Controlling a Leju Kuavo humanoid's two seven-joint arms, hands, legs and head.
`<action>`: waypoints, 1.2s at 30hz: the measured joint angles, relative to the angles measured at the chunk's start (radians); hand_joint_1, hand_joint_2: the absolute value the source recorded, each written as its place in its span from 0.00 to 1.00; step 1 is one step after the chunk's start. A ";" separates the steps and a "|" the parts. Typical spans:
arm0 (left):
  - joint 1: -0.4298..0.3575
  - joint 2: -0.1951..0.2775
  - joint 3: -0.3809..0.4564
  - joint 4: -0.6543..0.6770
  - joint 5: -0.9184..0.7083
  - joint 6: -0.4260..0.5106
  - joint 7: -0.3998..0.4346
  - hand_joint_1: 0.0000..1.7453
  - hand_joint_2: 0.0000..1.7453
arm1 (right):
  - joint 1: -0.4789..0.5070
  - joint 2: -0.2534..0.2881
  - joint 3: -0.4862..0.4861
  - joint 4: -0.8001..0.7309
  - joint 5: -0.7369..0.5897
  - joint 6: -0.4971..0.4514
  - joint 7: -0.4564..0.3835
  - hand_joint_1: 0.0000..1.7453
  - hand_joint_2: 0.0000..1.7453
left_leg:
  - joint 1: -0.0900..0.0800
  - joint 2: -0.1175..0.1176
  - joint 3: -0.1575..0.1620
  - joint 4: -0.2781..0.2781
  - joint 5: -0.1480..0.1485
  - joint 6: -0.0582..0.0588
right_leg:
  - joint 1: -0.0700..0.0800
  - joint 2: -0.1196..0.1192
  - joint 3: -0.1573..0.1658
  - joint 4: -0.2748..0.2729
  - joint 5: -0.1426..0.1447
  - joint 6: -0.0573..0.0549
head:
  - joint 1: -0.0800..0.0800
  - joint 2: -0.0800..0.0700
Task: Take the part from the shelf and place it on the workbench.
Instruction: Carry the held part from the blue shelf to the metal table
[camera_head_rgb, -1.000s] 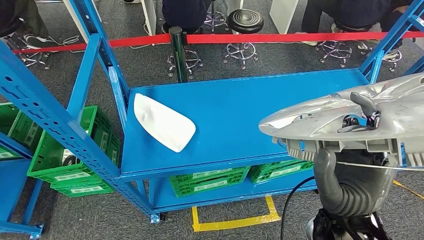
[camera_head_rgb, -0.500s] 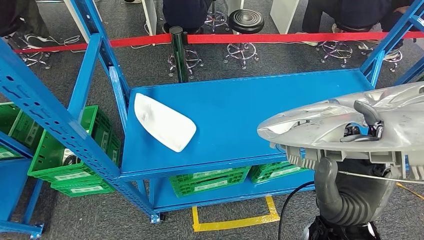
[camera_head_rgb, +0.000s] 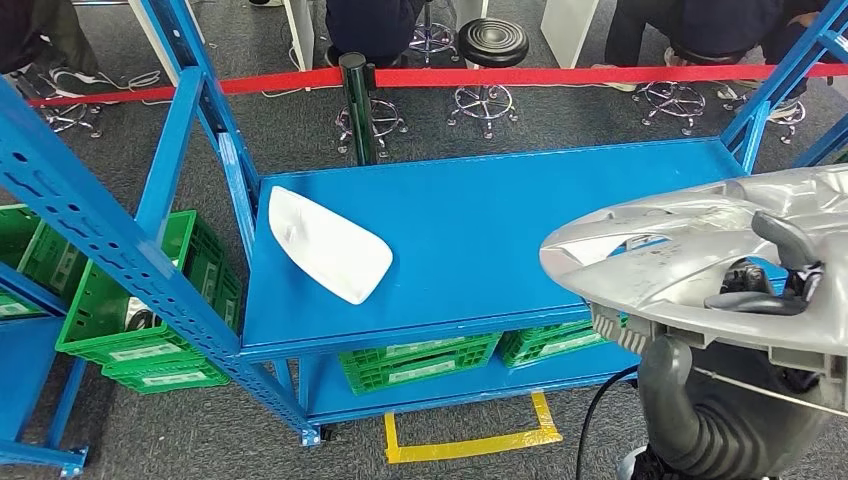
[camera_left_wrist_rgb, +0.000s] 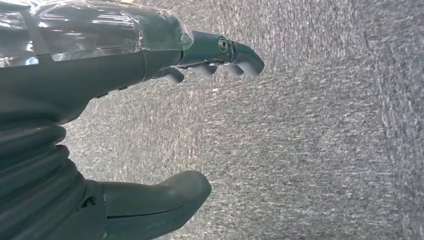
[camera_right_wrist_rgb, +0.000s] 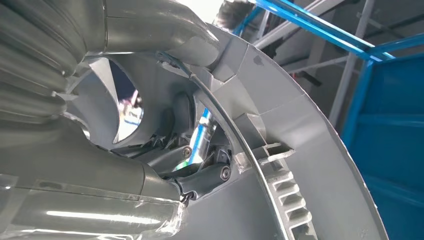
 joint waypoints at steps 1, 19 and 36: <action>0.000 -0.002 0.000 0.000 -0.001 -0.001 0.002 0.00 1.00 | -0.001 0.000 0.001 -0.007 0.012 0.000 0.005 1.00 1.00 | 0.000 0.000 0.000 0.000 0.000 0.000 | 0.000 0.000 0.000 0.000 0.000 0.000 | 0.000 0.000; 0.000 -0.027 0.006 0.000 -0.001 -0.028 -0.060 0.00 1.00 | -0.039 -0.013 0.024 -0.062 0.064 0.000 0.080 1.00 1.00 | 0.000 0.003 0.000 0.000 0.000 0.000 | 0.000 0.000 0.000 0.000 0.000 0.000 | 0.000 0.000; 0.000 -0.041 0.017 0.000 -0.001 -0.028 -0.071 0.00 1.00 | -0.055 -0.029 0.043 -0.068 0.061 0.000 0.100 1.00 1.00 | 0.000 0.003 0.000 0.000 0.000 0.000 | 0.000 0.000 0.000 0.000 0.000 0.000 | 0.000 0.000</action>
